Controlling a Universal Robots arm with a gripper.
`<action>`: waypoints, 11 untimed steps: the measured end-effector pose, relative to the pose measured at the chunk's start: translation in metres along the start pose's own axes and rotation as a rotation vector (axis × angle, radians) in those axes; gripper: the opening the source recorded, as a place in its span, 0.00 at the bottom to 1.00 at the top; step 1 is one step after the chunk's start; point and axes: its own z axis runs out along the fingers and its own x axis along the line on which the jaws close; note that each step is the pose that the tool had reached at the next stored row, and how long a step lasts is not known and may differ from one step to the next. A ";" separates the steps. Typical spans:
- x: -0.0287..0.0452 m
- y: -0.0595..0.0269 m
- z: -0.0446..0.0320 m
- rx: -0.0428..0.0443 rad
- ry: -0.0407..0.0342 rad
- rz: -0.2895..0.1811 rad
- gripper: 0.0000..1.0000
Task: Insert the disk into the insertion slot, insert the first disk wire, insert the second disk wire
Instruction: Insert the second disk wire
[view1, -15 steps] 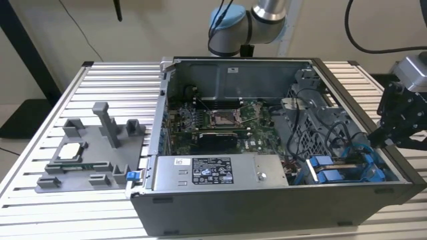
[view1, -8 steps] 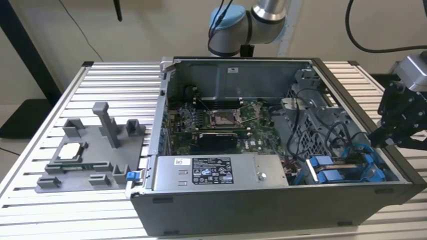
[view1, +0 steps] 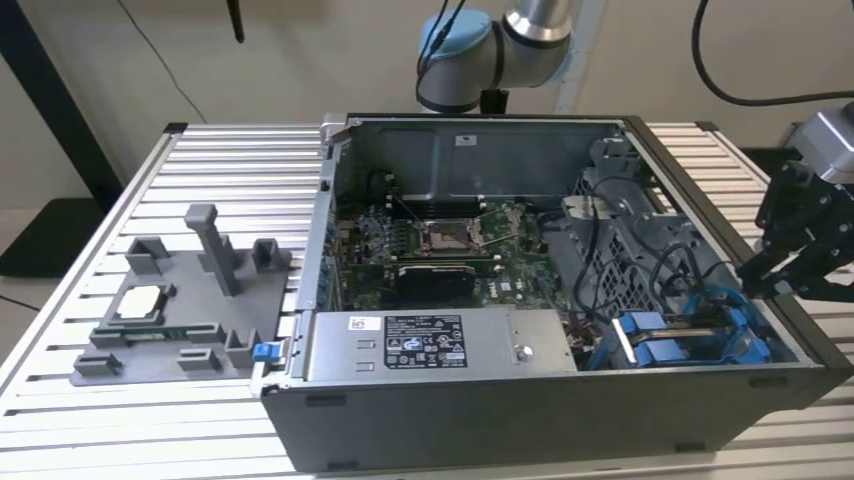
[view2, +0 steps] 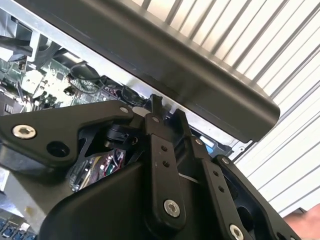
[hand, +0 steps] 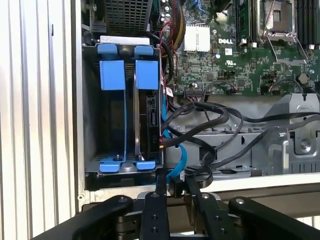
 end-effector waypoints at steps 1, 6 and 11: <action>0.0001 0.0000 -0.0003 0.0002 0.0001 0.000 1.00; 0.0006 0.0004 -0.0012 0.0077 -0.0014 -0.001 1.00; 0.0003 0.0013 -0.0037 0.0131 -0.0026 -0.002 1.00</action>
